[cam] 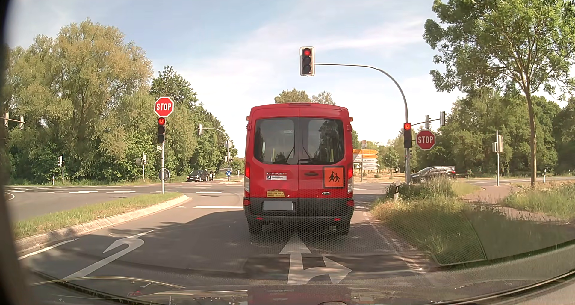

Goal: Follow the waypoints while adhering to traffic rules and regulations

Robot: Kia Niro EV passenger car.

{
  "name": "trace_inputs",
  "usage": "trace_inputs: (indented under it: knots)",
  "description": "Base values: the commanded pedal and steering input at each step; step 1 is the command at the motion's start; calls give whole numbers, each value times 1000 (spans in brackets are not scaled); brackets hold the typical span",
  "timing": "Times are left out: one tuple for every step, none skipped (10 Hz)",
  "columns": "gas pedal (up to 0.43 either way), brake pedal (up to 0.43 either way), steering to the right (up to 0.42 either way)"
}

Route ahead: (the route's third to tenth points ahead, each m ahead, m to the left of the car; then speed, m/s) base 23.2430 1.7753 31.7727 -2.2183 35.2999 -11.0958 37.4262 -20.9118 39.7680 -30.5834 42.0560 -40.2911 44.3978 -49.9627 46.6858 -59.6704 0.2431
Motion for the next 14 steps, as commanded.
trace_inputs:
  knots:
    - [0,55,-9]
    - [0,61,-9]
    - [0,61,-9]
    - [0,61,-9]
    - [0,67,-9]
    - [0,73,-9]
    - [0,73,-9]
    - [0,85,-9]
    - [0,98,-9]
    - [0,110,-9]
    - [0,116,-9]
    - [0,128,-9]
    - [0,146,-9]
    - [0,159,-9]
